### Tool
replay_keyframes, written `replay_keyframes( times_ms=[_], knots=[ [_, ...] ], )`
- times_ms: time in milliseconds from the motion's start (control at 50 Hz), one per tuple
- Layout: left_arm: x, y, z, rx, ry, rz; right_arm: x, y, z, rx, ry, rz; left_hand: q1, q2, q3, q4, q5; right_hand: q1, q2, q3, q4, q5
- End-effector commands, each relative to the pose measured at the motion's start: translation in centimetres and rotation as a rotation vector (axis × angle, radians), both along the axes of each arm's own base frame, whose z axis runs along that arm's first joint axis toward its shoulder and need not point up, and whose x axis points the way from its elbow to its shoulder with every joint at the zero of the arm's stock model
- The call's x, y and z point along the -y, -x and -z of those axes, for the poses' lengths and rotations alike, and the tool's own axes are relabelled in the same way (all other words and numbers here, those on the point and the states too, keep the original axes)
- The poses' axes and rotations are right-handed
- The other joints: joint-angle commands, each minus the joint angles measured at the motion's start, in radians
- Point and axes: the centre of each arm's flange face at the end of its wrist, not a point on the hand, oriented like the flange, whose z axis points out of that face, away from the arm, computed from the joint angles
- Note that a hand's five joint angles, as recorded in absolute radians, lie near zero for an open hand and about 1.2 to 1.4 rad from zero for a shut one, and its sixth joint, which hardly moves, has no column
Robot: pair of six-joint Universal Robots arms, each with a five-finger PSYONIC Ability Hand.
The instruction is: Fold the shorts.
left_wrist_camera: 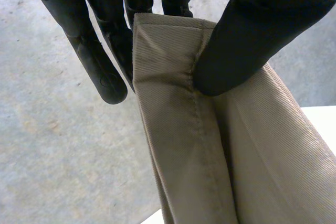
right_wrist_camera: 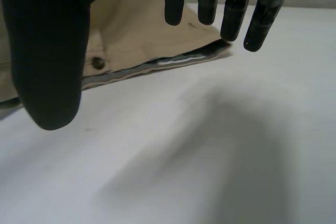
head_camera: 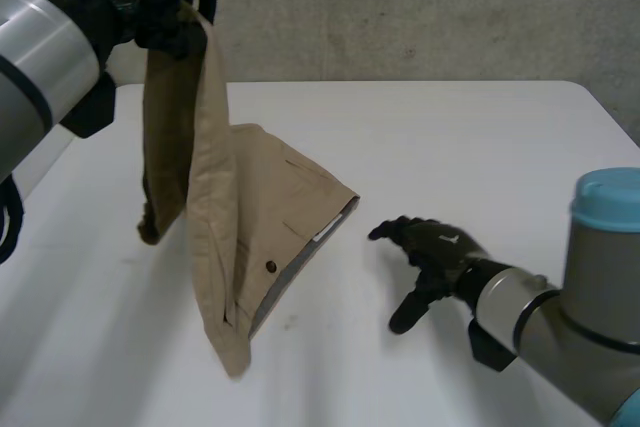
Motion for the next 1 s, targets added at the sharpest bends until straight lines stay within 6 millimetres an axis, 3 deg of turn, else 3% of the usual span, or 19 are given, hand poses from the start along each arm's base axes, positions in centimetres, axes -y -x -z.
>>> replay_keyframes(
  times_ms=[20,140,220,360,500,620,680,720,800,880,920,960,1000],
  knots=[
    [0.0,2.3,-1.4,-0.039,0.043,0.005,-1.5,-2.1,0.3,0.039,-0.058,0.002,0.266,0.198,0.205,0.199,0.260,-0.042,-0.067,-0.051,-0.075,-0.079],
    [-0.5,4.2,-4.3,-0.108,0.128,0.004,-1.2,-2.2,0.3,0.160,-0.171,0.095,0.266,0.198,0.205,0.199,0.260,-0.042,-0.067,-0.051,-0.075,-0.079],
    [-0.7,5.6,-4.9,-0.131,0.153,0.031,-1.4,-2.3,0.3,0.216,-0.224,0.124,0.266,0.198,0.205,0.199,0.260,-0.042,-0.067,-0.051,-0.075,-0.079],
    [-0.9,7.3,-3.8,-0.124,0.132,0.045,-2.4,-3.5,-0.2,0.275,-0.256,0.108,0.266,0.198,0.205,0.199,0.260,-0.042,-0.067,-0.051,-0.075,-0.079],
    [-0.6,7.8,-2.3,-0.098,0.095,0.044,-2.2,-4.8,-0.2,0.328,-0.295,0.114,0.266,0.198,0.205,0.199,0.260,-0.042,-0.067,-0.051,-0.075,-0.079],
    [-0.4,7.9,-1.5,-0.082,0.075,0.043,-3.5,-6.3,0.0,0.332,-0.312,0.068,0.266,0.198,0.205,0.199,0.260,-0.020,-0.045,-0.029,-0.053,-0.058],
    [-0.5,7.9,-1.6,-0.083,0.077,0.043,-3.4,-6.3,0.8,0.317,-0.313,0.092,0.266,0.198,0.205,0.199,0.260,0.222,0.197,0.214,0.190,0.185],
    [-0.5,7.8,-1.7,-0.086,0.077,0.042,-2.8,-6.2,1.8,0.289,-0.302,0.151,0.266,0.198,0.205,0.199,0.260,0.524,0.499,0.515,0.491,0.487],
    [-0.7,7.7,-2.0,-0.093,0.081,0.044,-1.4,-6.0,3.6,0.235,-0.270,0.252,0.266,0.198,0.205,0.199,0.260,0.795,0.770,0.787,0.763,0.758],
    [-0.8,7.7,-2.0,-0.093,0.081,0.044,-0.8,-6.3,4.6,0.221,-0.280,0.272,0.266,0.198,0.205,0.199,0.260,0.741,0.716,0.732,0.708,0.703],
    [-0.7,7.6,-2.0,-0.092,0.080,0.043,-0.9,-6.4,4.6,0.223,-0.287,0.264,0.266,0.198,0.205,0.199,0.260,0.577,0.552,0.568,0.544,0.539],
    [-0.7,7.6,-2.0,-0.092,0.080,0.043,-1.1,-6.6,4.3,0.236,-0.295,0.239,0.266,0.198,0.205,0.199,0.260,0.231,0.206,0.223,0.199,0.194],
    [-0.6,7.6,-1.8,-0.086,0.077,0.041,-1.3,-6.7,3.9,0.245,-0.302,0.217,0.266,0.198,0.205,0.199,0.260,0.141,0.117,0.133,0.109,0.104]
  ],
)
